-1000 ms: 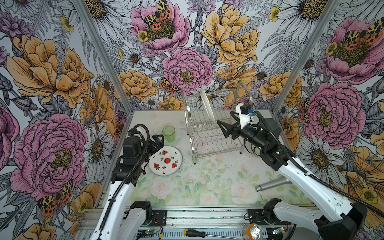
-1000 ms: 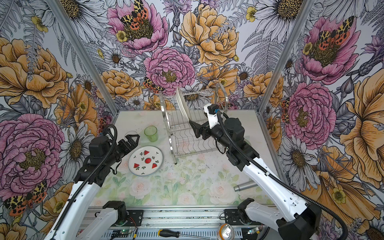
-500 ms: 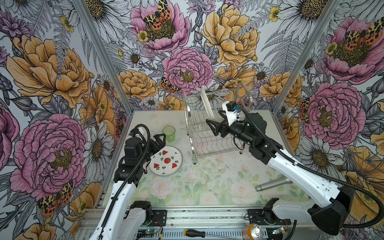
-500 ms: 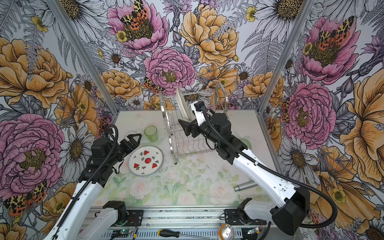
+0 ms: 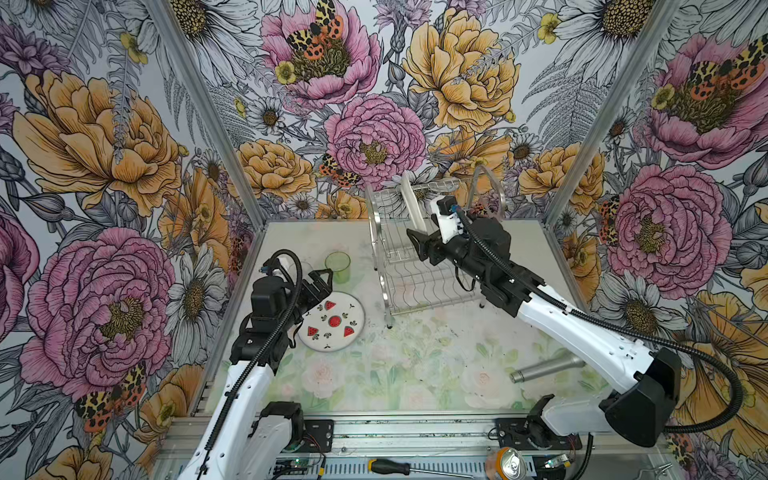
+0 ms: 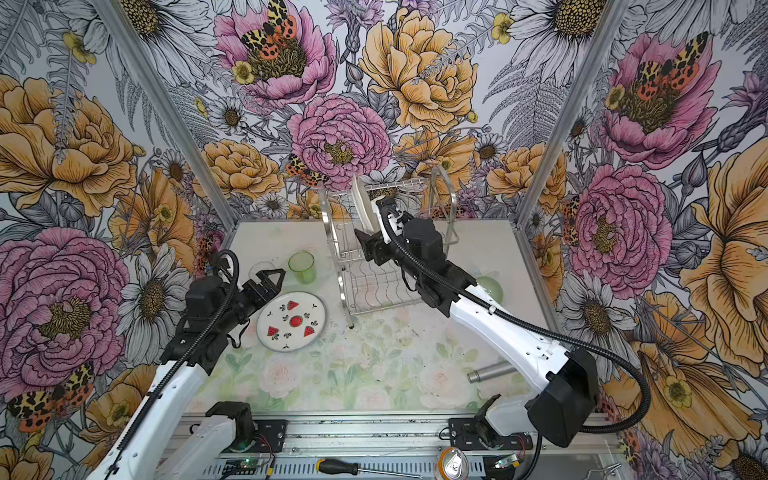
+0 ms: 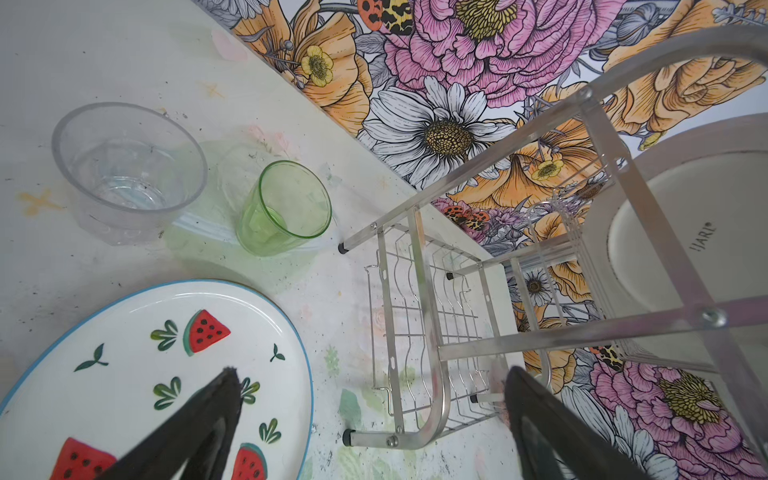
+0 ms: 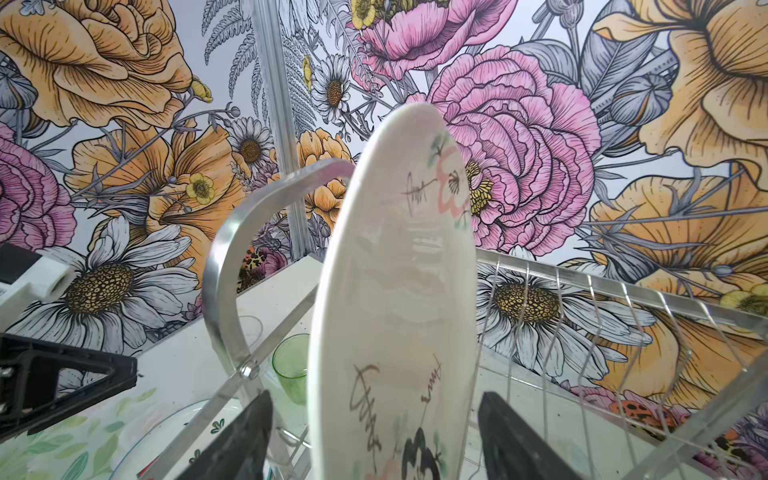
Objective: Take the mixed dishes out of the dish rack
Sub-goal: 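Reach the right gripper to the sketch-print white plate in the rack, then close the right gripper on the rim of the sketch-print plate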
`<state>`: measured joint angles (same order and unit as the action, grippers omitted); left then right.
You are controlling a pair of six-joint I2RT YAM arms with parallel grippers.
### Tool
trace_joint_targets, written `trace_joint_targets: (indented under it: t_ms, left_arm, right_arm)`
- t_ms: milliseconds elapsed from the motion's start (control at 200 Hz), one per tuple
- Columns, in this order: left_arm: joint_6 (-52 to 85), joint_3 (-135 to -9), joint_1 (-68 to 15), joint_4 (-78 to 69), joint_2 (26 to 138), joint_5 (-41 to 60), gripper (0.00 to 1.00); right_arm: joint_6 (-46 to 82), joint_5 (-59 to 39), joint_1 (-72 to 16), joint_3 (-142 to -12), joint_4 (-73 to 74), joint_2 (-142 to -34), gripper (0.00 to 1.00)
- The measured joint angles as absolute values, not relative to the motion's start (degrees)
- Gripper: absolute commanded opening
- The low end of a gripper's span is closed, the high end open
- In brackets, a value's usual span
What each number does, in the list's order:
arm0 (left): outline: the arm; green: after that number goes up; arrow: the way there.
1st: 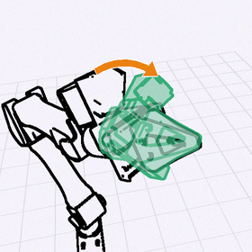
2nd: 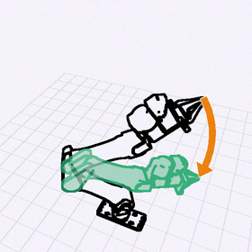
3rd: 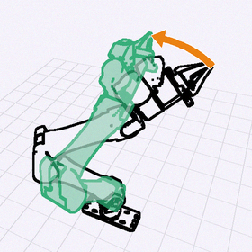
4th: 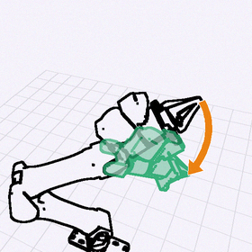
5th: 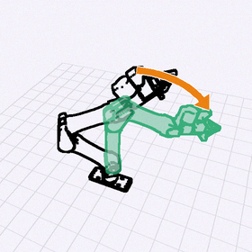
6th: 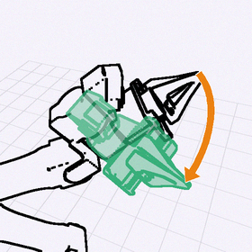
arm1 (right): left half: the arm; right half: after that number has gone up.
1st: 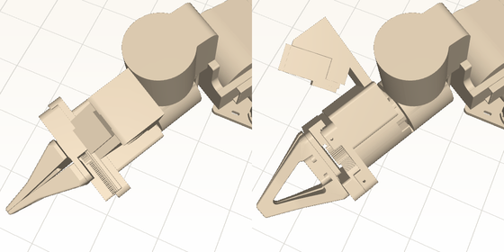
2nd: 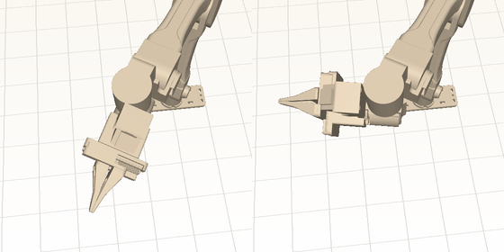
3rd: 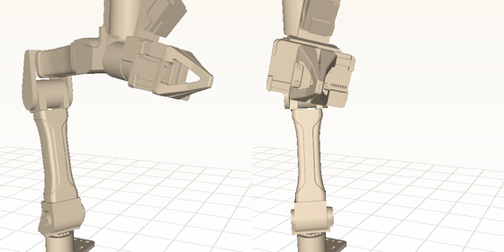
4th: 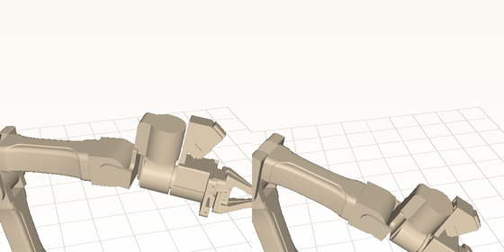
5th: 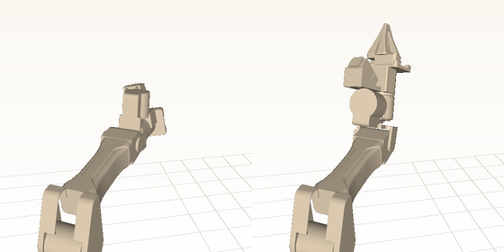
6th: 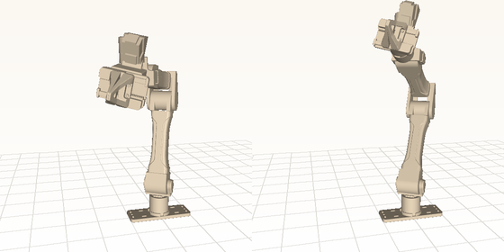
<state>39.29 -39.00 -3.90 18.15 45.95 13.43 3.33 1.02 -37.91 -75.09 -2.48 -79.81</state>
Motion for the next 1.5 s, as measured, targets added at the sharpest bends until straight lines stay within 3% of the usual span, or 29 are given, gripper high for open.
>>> trace_joint_targets:
  t_ms: [410,891,1016,1336,1501]
  left_arm:
    - [39.7,-36.8,-2.9,15.9,46.9,14.6,0.99]
    - [40.6,-36.4,-2.4,13.9,49.2,16.1,0.99]
    - [40.6,-36.4,-2.4,13.9,49.2,16.1,0.99]
    - [40.6,-36.4,-2.1,13.9,49.2,16.2,0.99]
    - [40.6,-36.4,-2.0,13.9,49.2,16.2,0.99]
  right_arm:
    - [2.3,5.0,-38.0,-76.8,-2.3,-82.0,0.6]
    - [1.9,8.3,-38.9,-77.1,-2.3,-82.3,0.52]
    - [1.5,9.6,-39.2,-78.0,-2.3,-83.0,0.41]
    - [0.3,12.9,-39.4,-80.4,-2.3,-85.3,0.39]
    - [-0.3,13.3,-39.6,-81.0,-2.3,-85.8,0.3]
